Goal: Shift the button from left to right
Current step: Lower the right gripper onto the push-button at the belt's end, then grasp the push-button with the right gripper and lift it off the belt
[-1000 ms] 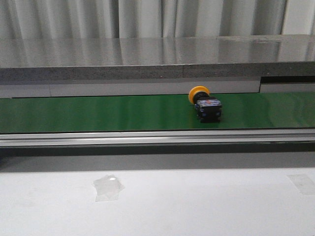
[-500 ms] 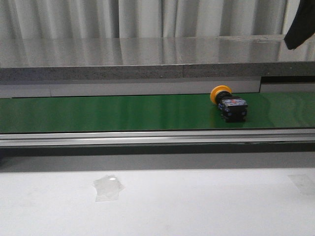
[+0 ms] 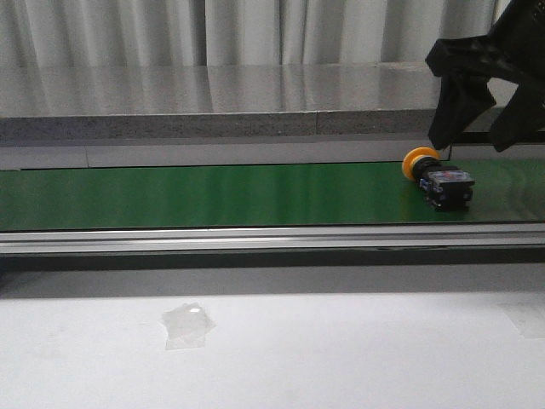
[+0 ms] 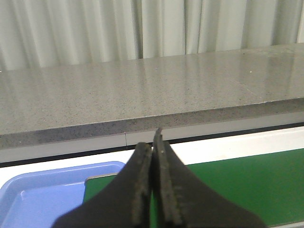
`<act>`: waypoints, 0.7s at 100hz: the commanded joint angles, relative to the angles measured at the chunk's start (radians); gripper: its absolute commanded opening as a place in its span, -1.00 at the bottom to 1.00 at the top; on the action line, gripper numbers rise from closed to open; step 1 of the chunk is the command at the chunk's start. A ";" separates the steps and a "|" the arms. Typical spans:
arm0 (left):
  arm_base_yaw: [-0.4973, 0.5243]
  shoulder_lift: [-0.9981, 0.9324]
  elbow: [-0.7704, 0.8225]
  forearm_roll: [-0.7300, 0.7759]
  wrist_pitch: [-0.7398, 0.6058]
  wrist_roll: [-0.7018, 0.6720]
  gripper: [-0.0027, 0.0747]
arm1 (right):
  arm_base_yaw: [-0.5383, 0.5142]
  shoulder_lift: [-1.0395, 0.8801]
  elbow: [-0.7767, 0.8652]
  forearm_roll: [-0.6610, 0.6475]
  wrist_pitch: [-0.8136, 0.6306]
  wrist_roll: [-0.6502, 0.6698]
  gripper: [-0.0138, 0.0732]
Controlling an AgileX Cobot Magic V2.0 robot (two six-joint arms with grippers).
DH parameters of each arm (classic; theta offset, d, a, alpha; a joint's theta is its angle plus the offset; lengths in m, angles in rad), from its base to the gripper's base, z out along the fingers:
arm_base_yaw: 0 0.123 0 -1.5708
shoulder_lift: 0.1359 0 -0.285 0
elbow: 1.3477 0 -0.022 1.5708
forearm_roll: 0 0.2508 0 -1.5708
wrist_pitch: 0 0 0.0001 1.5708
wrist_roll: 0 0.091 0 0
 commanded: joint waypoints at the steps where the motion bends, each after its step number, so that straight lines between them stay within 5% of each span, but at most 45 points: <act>1: -0.007 0.005 -0.025 -0.010 -0.082 -0.001 -0.98 | -0.001 -0.015 -0.036 0.004 -0.057 -0.015 0.50; 39: -0.007 0.005 -0.025 -0.010 -0.082 -0.001 -0.98 | -0.001 0.073 -0.036 -0.066 -0.063 -0.015 0.45; 61: -0.007 0.005 -0.025 -0.010 -0.082 -0.001 -0.98 | -0.001 0.074 -0.036 -0.066 -0.021 -0.014 -0.22; 70: -0.007 0.005 -0.025 -0.010 -0.082 -0.001 -0.98 | -0.001 0.074 -0.058 -0.066 0.030 -0.014 -0.31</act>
